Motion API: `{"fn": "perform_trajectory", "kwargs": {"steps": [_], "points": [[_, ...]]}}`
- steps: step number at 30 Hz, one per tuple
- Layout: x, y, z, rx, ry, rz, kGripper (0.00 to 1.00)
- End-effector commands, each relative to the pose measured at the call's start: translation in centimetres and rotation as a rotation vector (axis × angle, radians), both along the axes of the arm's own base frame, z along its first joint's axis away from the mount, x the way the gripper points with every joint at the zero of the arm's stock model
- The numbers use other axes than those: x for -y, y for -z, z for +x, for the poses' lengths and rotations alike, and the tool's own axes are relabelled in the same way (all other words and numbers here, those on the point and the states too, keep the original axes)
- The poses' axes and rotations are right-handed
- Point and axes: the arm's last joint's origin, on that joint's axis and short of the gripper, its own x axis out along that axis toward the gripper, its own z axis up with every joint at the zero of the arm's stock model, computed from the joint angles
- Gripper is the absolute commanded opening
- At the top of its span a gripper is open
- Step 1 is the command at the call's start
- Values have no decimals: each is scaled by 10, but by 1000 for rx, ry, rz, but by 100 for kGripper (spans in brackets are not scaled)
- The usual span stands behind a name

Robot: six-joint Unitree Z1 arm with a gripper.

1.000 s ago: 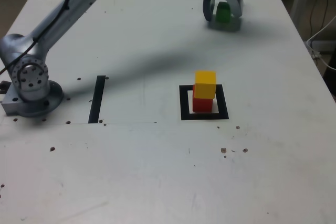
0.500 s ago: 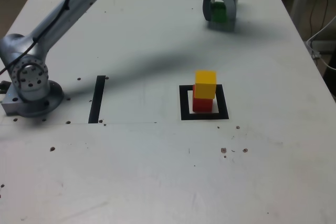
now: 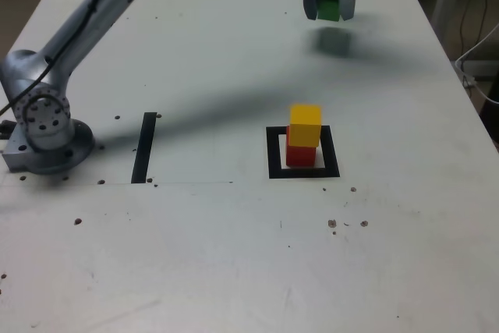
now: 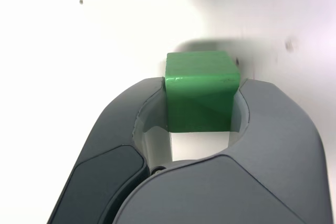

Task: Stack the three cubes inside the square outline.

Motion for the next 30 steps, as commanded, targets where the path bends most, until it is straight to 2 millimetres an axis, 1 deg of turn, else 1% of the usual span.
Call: {"fn": "perform_trajectory", "kwargs": {"steps": [1, 9, 13, 15, 16, 17, 20, 24, 30], "points": [[14, -15, -8, -12, -8, -9, 30], [67, -56, -34, 7, -38, -40, 30], [98, -70, -47, 20, -49, -58, 30], [115, -75, -54, 27, -58, -71, 30], [120, -76, -56, 29, -60, -74, 30], [130, -78, -60, 33, -62, -80, 30], [150, -84, -68, 42, -67, -92, 30], [173, -88, -79, 47, -72, -109, 30], [206, -87, -88, 39, -79, -137, 30]]}}
